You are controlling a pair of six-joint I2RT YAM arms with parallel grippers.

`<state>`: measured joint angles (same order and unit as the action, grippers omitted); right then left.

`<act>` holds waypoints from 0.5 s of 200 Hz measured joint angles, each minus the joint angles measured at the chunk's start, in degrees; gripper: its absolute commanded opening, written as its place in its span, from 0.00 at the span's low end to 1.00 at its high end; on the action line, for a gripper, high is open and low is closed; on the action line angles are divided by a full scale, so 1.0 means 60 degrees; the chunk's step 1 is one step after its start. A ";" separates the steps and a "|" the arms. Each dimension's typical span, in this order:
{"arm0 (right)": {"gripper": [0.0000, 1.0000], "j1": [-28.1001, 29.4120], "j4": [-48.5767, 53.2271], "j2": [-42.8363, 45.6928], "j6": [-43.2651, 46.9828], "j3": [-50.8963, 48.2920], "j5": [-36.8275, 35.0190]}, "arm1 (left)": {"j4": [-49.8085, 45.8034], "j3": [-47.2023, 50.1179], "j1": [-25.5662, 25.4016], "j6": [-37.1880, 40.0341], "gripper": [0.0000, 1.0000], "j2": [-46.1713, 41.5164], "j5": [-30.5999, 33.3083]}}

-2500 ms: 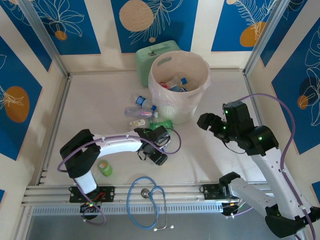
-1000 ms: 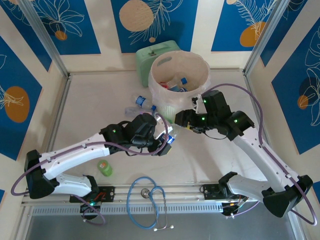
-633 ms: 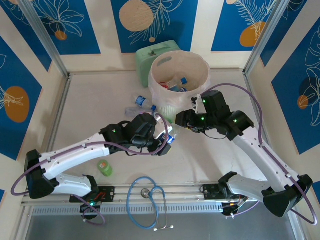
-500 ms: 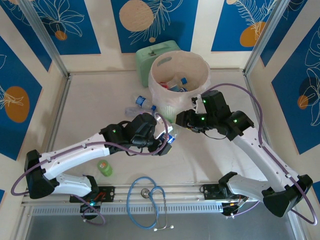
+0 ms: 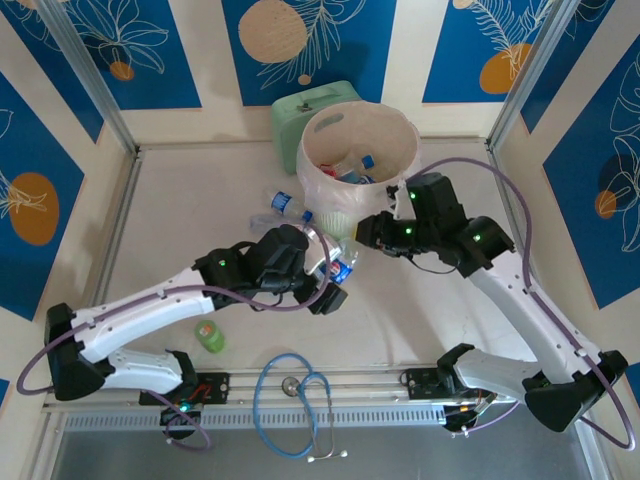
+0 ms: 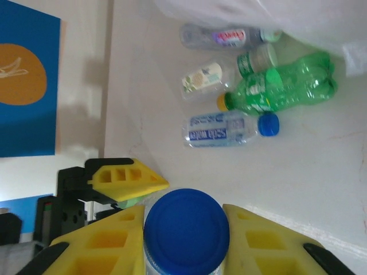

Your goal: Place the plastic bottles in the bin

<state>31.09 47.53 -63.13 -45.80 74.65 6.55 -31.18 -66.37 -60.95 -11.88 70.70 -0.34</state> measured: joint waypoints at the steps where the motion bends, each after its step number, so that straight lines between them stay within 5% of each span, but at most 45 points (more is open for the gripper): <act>1: 0.27 -0.0011 0.0004 -0.0011 0.0018 0.0073 -0.0011 | -0.0007 0.0000 0.0007 0.0000 1.00 -0.0022 0.0015; 48: 0.27 -0.0856 -0.0007 -0.0590 0.0696 0.2845 -0.0568 | -0.0335 0.0033 0.0739 -0.0302 1.00 -0.1712 0.1774; 100: 0.28 -0.1643 -0.0608 -0.1858 0.1111 0.4725 -0.1424 | -0.0790 0.0168 0.3104 -0.1585 0.94 -0.1931 0.2594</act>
<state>21.23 43.88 -74.28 -39.13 103.00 -2.00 -35.92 -65.36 -42.33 -21.39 59.11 15.22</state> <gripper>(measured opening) 0.285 0.933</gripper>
